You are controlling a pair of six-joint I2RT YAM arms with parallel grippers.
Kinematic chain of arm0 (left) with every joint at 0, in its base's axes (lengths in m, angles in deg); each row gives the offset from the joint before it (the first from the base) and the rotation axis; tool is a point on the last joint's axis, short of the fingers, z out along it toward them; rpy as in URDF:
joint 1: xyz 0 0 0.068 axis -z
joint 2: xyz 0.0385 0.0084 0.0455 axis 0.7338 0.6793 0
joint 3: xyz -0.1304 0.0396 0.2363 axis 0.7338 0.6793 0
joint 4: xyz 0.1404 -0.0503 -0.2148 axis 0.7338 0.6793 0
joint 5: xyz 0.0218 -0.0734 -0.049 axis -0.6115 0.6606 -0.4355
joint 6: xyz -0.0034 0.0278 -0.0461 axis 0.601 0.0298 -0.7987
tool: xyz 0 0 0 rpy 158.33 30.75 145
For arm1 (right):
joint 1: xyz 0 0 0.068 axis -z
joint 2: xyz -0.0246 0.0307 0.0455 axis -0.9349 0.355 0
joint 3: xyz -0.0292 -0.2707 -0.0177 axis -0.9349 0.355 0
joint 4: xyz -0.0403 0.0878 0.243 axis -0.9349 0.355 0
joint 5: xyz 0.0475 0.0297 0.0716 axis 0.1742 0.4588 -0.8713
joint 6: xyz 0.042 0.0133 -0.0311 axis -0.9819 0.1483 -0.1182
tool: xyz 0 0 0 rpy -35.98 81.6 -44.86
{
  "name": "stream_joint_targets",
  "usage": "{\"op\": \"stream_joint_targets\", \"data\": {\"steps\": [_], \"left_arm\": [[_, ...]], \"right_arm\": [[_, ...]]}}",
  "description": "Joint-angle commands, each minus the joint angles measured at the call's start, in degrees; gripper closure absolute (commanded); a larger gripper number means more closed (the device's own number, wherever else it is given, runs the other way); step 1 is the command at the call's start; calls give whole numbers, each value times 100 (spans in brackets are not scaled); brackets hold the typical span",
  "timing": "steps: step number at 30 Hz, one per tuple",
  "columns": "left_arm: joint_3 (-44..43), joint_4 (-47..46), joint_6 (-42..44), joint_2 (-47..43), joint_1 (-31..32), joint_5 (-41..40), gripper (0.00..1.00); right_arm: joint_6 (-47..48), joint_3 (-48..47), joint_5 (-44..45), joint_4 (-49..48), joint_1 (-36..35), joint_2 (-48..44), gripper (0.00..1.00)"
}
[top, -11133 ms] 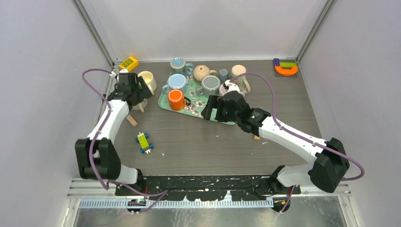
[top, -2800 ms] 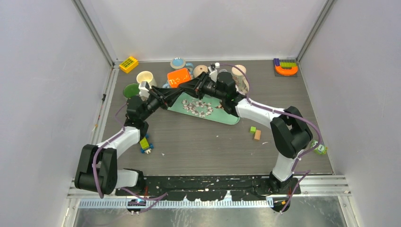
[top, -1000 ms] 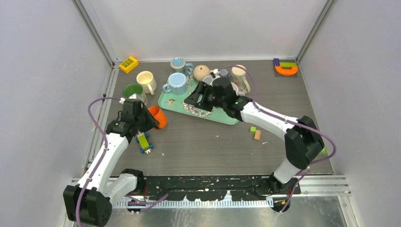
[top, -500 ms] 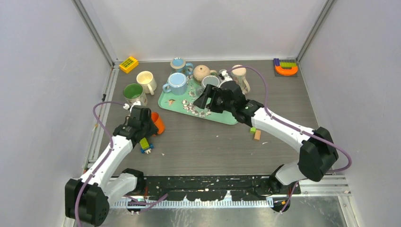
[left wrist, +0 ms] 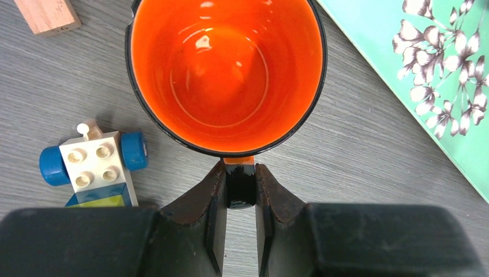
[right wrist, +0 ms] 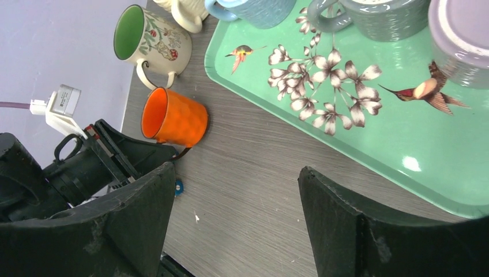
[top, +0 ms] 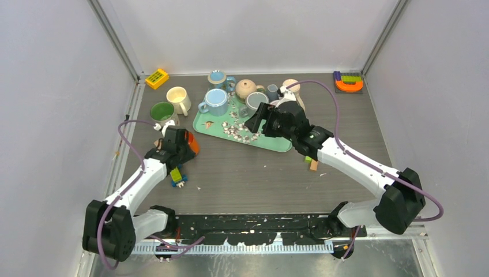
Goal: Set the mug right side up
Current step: Place the cup at the center of the board, then turn over the cup on the tray.
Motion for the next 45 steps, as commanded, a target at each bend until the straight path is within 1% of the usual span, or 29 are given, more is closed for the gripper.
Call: {"op": "stream_joint_targets", "data": {"steps": [1, 10, 14, 19, 23, 28, 30, 32, 34, 42, 45], "left_arm": [[-28, -67, -80, 290, 11, -314, 78], [-242, -28, -49, 727, 7, -601, 71], [-304, 4, -37, 815, 7, -561, 66], [-392, 108, -45, 795, 6, -379, 52], [-551, 272, 3, 727, 7, -182, 42], [-701, 498, 54, 529, 7, 48, 26], [-735, 599, 111, 396, 7, 108, 17], [-783, 719, 174, 264, 7, 181, 7], [-855, 858, 245, 132, 7, 283, 0], [-1060, 1290, 559, -331, 7, 727, 0], [-1146, 1376, 663, -427, 8, 908, 0]], "right_arm": [[219, 89, 283, -25, -23, -290, 17], [377, 141, 363, 103, -18, -471, 15], [412, 148, 358, 116, -17, -455, 14], [480, 38, 418, 263, -11, -388, 13], [504, 11, 578, 347, -13, -383, 11], [520, -68, 815, 534, -14, -372, 8], [505, -110, 888, 596, -12, -370, 1], [491, -174, 950, 690, -16, -350, 0], [470, -242, 1030, 783, -16, -320, 0], [230, -457, 1743, 1387, -1, -261, 0], [155, -519, 1823, 1576, 96, -179, 0]]}}
